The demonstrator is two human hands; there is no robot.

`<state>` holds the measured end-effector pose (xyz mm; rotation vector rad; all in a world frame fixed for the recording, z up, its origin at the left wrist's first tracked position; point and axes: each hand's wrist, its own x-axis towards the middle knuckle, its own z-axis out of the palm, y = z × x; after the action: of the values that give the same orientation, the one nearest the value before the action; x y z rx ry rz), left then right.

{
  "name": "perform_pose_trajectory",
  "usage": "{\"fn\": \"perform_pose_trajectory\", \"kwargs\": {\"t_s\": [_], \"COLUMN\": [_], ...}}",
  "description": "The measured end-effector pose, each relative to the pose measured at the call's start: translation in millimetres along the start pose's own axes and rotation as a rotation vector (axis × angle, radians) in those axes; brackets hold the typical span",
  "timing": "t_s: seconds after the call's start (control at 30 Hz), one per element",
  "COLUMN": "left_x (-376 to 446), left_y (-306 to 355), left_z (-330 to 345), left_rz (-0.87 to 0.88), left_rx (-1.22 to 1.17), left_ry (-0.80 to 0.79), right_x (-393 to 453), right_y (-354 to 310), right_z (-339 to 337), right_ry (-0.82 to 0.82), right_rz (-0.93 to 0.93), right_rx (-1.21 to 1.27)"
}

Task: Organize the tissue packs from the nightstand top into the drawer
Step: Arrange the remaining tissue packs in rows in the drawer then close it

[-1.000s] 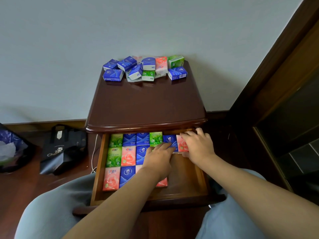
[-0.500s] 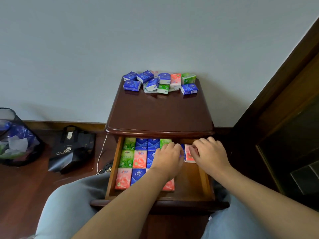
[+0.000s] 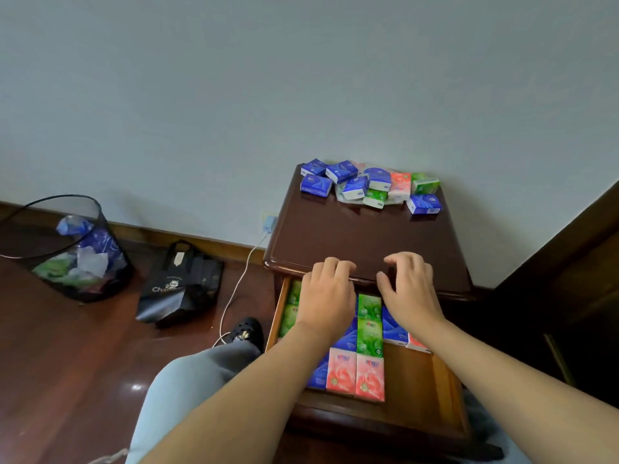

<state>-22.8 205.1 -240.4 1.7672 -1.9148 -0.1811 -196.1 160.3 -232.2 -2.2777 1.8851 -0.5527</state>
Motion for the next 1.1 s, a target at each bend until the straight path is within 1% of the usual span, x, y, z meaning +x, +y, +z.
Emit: {"fn": "perform_pose_trajectory", "kwargs": {"t_s": [0.07,0.2,0.27,0.33,0.4,0.47,0.57,0.63,0.73,0.83,0.97,1.1], "left_x": [10.3,38.9,54.0,71.2,90.2,108.6,132.0,143.4,158.7,173.7,192.6,208.8], "left_y": [-11.9,-31.7,-35.7,-37.2,-39.6,-43.9,-55.8,-66.6,-81.6,-89.4,-96.3,-99.4], "left_z": [3.8,16.7,26.2,35.8,45.3,52.0,55.7,54.7,52.0,51.6,53.3,55.0], "left_rz": [-0.004,-0.073,-0.068,-0.081,-0.098,-0.137,-0.211,-0.242,-0.266,-0.258,-0.246,-0.234], "left_rx": [0.045,0.135,0.190,0.215,0.224,0.225,0.252,0.264,0.214,0.183,0.158,0.157], "left_ry": [-0.060,-0.293,-0.352,-0.379,-0.365,-0.321,-0.205,-0.123,-0.036,0.018,0.032,0.037], "right_x": [9.5,40.8,61.9,83.2,100.6,114.7,137.2,152.2,172.7,191.2,207.5,209.0], "right_y": [0.4,4.4,8.4,14.9,20.0,20.3,11.2,2.1,-9.3,-16.6,-21.4,-19.2], "right_z": [7.9,21.8,27.1,32.2,37.7,43.6,50.8,56.3,64.3,69.9,77.1,81.4], "right_ry": [0.000,0.033,0.071,0.106,0.151,0.223,0.263,0.266,0.275,0.274,0.293,0.353], "right_rz": [0.053,0.154,0.169,0.177,0.145,0.041,-0.141,-0.189,-0.174,-0.131,-0.069,-0.074], "right_rx": [0.042,0.103,0.106,0.085,0.038,-0.054,-0.184,-0.201,-0.203,-0.247,-0.274,-0.251]}}
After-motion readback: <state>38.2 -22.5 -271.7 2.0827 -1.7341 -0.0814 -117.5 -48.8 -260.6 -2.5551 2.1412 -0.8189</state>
